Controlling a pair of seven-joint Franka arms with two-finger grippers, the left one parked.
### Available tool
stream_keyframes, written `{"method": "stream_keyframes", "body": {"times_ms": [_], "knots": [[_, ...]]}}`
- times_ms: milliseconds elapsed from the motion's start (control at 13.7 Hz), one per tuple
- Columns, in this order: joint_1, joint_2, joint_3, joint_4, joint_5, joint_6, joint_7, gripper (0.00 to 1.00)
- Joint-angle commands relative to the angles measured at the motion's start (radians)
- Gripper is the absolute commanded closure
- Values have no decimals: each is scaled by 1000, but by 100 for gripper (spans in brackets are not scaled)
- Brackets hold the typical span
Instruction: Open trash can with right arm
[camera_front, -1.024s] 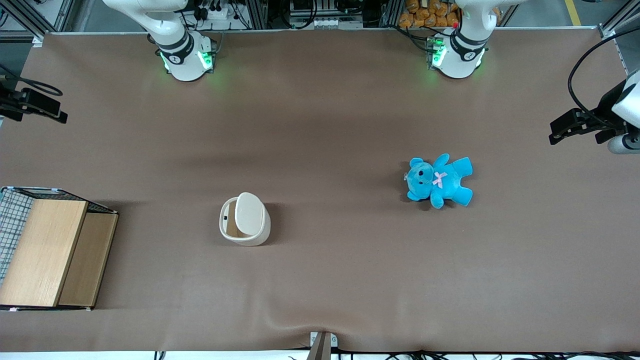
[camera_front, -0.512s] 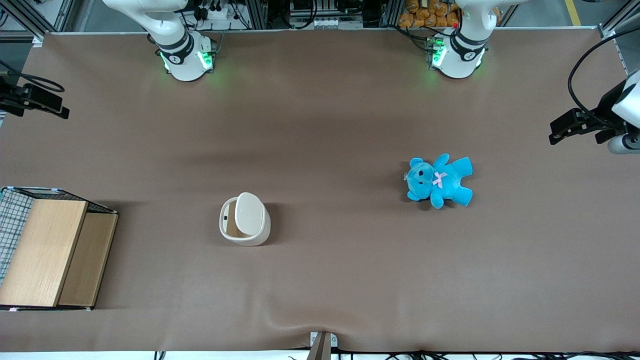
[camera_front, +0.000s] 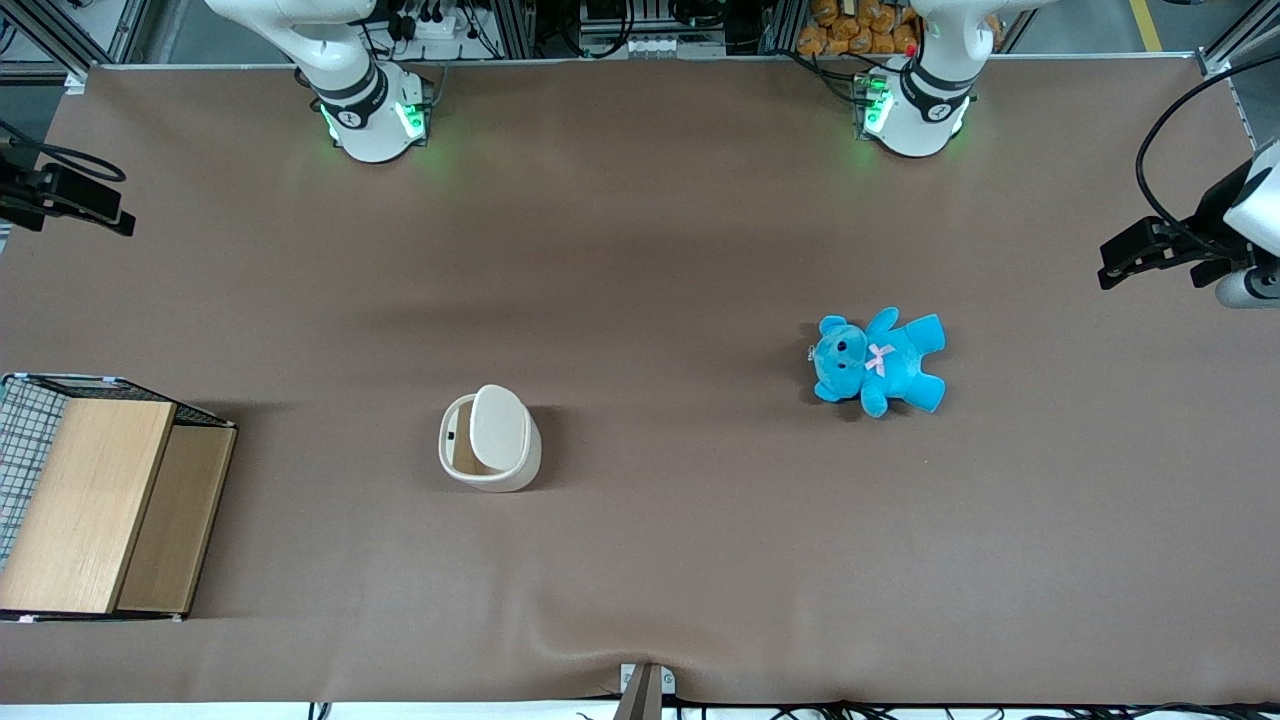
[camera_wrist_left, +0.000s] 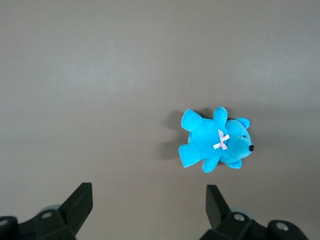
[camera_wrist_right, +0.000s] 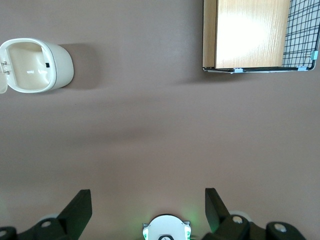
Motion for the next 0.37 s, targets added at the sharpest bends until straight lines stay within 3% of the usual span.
{"method": "stream_keyframes", "body": {"times_ms": [0, 293], "knots": [[3, 7, 3, 24, -17, -12, 18, 0], [1, 7, 2, 24, -21, -14, 16, 0]]}}
